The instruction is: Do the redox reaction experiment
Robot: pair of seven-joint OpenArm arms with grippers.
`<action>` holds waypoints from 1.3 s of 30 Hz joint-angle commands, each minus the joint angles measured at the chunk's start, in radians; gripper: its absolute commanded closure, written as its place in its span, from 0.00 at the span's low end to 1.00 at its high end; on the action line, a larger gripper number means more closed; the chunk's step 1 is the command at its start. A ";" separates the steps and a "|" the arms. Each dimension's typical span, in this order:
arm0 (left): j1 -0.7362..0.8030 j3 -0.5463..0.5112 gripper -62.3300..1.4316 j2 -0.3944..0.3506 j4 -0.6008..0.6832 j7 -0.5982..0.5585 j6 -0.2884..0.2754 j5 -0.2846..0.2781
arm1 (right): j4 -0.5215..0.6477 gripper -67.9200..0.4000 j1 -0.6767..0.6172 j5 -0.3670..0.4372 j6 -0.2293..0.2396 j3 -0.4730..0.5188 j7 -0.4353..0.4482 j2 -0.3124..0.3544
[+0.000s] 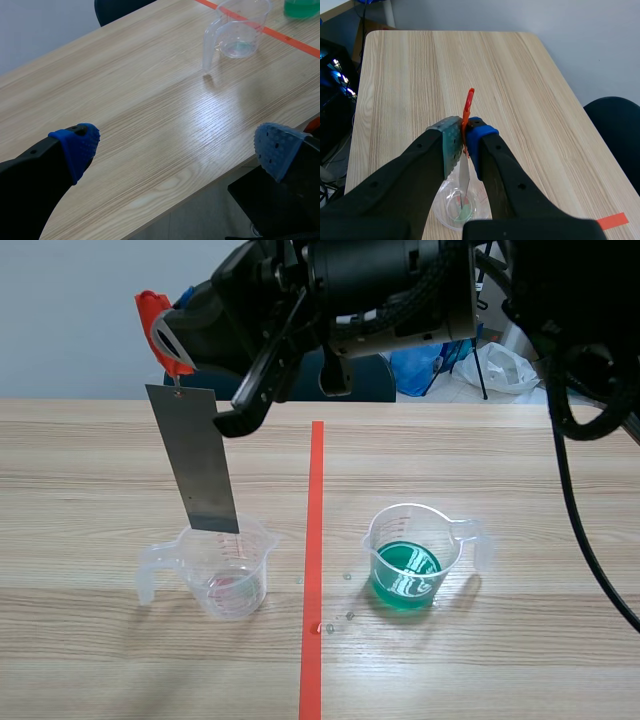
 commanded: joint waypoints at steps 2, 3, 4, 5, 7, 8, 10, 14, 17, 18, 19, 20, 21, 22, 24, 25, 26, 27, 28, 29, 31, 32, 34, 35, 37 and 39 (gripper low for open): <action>0.001 -0.005 0.00 0.017 0.010 -0.025 0.001 -0.007 | 0.009 0.98 0.017 0.011 -0.003 0.001 0.016 -0.001; 0.001 -0.005 0.00 0.017 0.010 -0.025 0.001 -0.007 | 0.009 0.98 0.017 0.011 -0.003 0.001 0.016 -0.001; 0.001 -0.005 0.00 0.017 0.010 -0.025 0.001 -0.007 | 0.009 0.98 0.017 0.011 -0.003 0.001 0.016 -0.001; 0.001 -0.005 0.00 0.017 0.010 -0.025 0.001 -0.007 | 0.009 0.98 0.017 0.011 -0.003 0.001 0.016 -0.001; 0.001 -0.005 0.00 0.017 0.010 -0.025 0.001 -0.007 | 0.009 0.98 0.017 0.011 -0.003 0.001 0.017 -0.001; 0.001 -0.005 0.00 0.017 0.010 -0.025 0.001 -0.007 | 0.009 0.98 0.017 0.011 -0.003 0.001 0.021 -0.001; 0.001 -0.005 0.00 0.017 0.010 -0.025 0.001 -0.007 | 0.009 0.98 0.017 0.011 -0.003 0.001 0.027 -0.001; 0.001 -0.005 0.00 0.017 0.010 -0.025 0.001 -0.007 | 0.009 0.98 0.017 0.011 -0.003 0.001 0.027 -0.001; 0.001 -0.005 0.00 0.016 0.010 -0.025 0.001 -0.007 | 0.009 0.98 0.017 0.011 -0.003 0.001 0.027 -0.001; 0.001 -0.005 0.00 0.016 0.010 -0.025 0.001 -0.007 | 0.009 0.98 0.017 0.011 -0.003 0.001 0.027 -0.001; 0.001 -0.005 0.00 0.016 0.010 -0.025 0.001 -0.007 | 0.009 0.98 0.017 0.011 -0.003 0.001 0.027 -0.001; 0.001 -0.005 0.00 0.016 0.010 -0.025 0.001 -0.007 | 0.009 0.98 0.017 0.011 -0.003 0.001 0.027 -0.001; 0.001 -0.005 0.00 0.016 0.010 -0.025 0.002 -0.007 | 0.009 0.98 0.017 0.011 -0.003 0.001 0.027 -0.001; 0.001 -0.005 0.00 0.016 0.010 -0.025 0.002 -0.007 | 0.009 0.98 0.017 0.011 -0.003 0.001 0.027 -0.001; 0.001 -0.005 0.00 0.017 0.010 -0.025 0.002 -0.007 | 0.009 0.98 0.017 0.011 -0.003 0.001 0.027 -0.001; 0.001 -0.005 0.00 0.017 0.010 -0.025 0.002 -0.007 | 0.009 0.98 0.017 0.011 -0.003 0.001 0.027 -0.001; 0.001 -0.005 0.00 0.017 0.010 -0.025 0.002 -0.007 | 0.009 0.98 0.017 0.011 -0.003 0.001 0.027 -0.001; 0.001 -0.005 0.00 0.017 0.010 -0.025 0.002 -0.007 | 0.009 0.98 0.017 0.011 -0.003 0.001 0.027 -0.001; 0.001 -0.005 0.00 0.017 0.010 -0.025 0.002 -0.007 | 0.009 0.98 0.017 0.011 -0.003 0.001 0.027 -0.001; 0.001 -0.005 0.00 0.017 0.010 -0.025 0.002 -0.007 | 0.009 0.98 0.017 0.011 -0.003 0.001 0.027 -0.001; 0.001 -0.005 0.00 0.017 0.010 -0.025 0.004 -0.007 | 0.009 0.98 0.017 0.011 -0.003 0.001 0.027 -0.001; 0.001 -0.005 0.00 0.017 0.010 -0.025 0.006 -0.007 | 0.009 0.98 0.017 0.011 -0.003 0.001 0.027 -0.001; 0.001 -0.005 0.00 0.017 0.010 -0.025 0.006 -0.007 | 0.009 0.98 0.017 0.011 -0.003 0.001 0.027 -0.001; 0.001 -0.005 0.00 0.016 0.010 -0.025 0.006 -0.007 | 0.009 0.98 0.017 0.011 -0.003 0.001 0.027 -0.001; 0.001 -0.005 0.00 0.016 0.010 -0.025 0.008 -0.007 | 0.009 0.98 0.017 0.011 -0.003 0.001 0.027 -0.001; 0.001 -0.005 0.00 0.016 0.010 -0.026 0.008 -0.007 | 0.009 0.98 0.017 0.011 -0.003 0.001 0.030 -0.001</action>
